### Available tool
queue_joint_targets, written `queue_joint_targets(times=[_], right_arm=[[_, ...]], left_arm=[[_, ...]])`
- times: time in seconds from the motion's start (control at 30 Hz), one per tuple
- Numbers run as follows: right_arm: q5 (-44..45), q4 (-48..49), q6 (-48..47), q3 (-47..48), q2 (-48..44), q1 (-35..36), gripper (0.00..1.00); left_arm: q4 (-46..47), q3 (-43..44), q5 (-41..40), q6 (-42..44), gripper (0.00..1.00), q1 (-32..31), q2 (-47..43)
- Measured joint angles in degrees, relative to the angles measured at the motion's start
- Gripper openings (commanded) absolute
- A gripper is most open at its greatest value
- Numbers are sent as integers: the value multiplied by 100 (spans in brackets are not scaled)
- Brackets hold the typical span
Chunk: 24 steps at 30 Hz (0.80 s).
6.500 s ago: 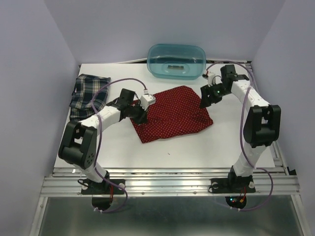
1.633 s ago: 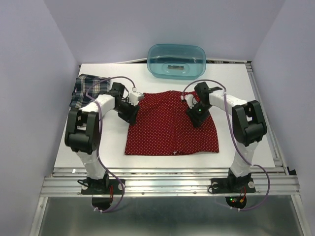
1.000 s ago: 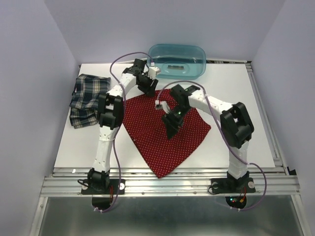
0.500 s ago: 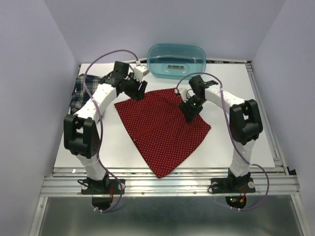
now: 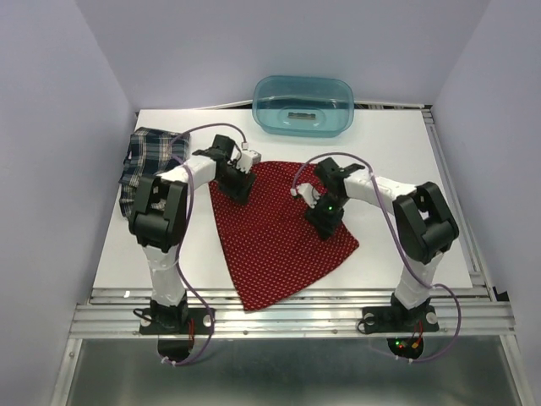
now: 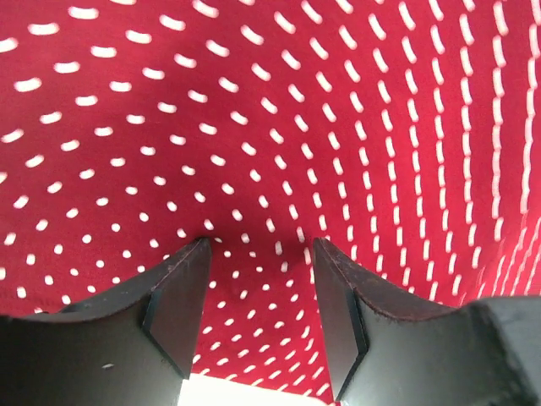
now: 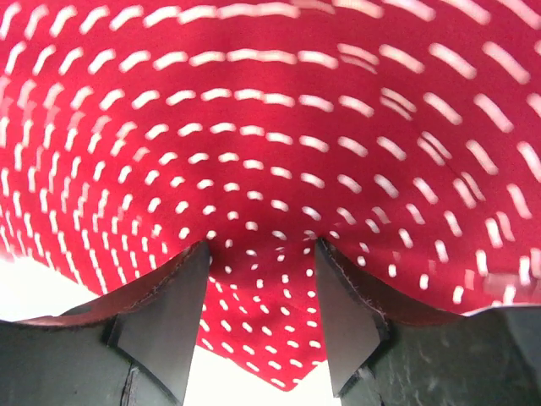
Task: Fold and stack the skirts
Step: Flatten the skirt out
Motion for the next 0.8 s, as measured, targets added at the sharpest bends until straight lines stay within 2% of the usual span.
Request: queue_joint_targets(times=[0.2, 0.37, 0.43, 0.57, 0.67, 0.8], right_arm=[[-1113, -852, 118, -197, -35, 901, 60], [-1641, -1521, 125, 92, 92, 955, 63], [-1690, -1639, 127, 382, 48, 791, 63], [-1615, -1735, 98, 1379, -2, -79, 62], [-1311, -1615, 96, 2103, 15, -918, 61], [-787, -1392, 52, 2516, 205, -1412, 61]], left_arm=[[-31, 1056, -162, 157, 63, -374, 765], [-11, 1287, -133, 358, 62, -730, 940], [24, 1209, -118, 415, 62, -767, 887], [17, 855, -87, 498, 62, -778, 636], [-181, 625, -74, 525, 62, -730, 428], [-511, 592, -101, 566, 65, -671, 337]])
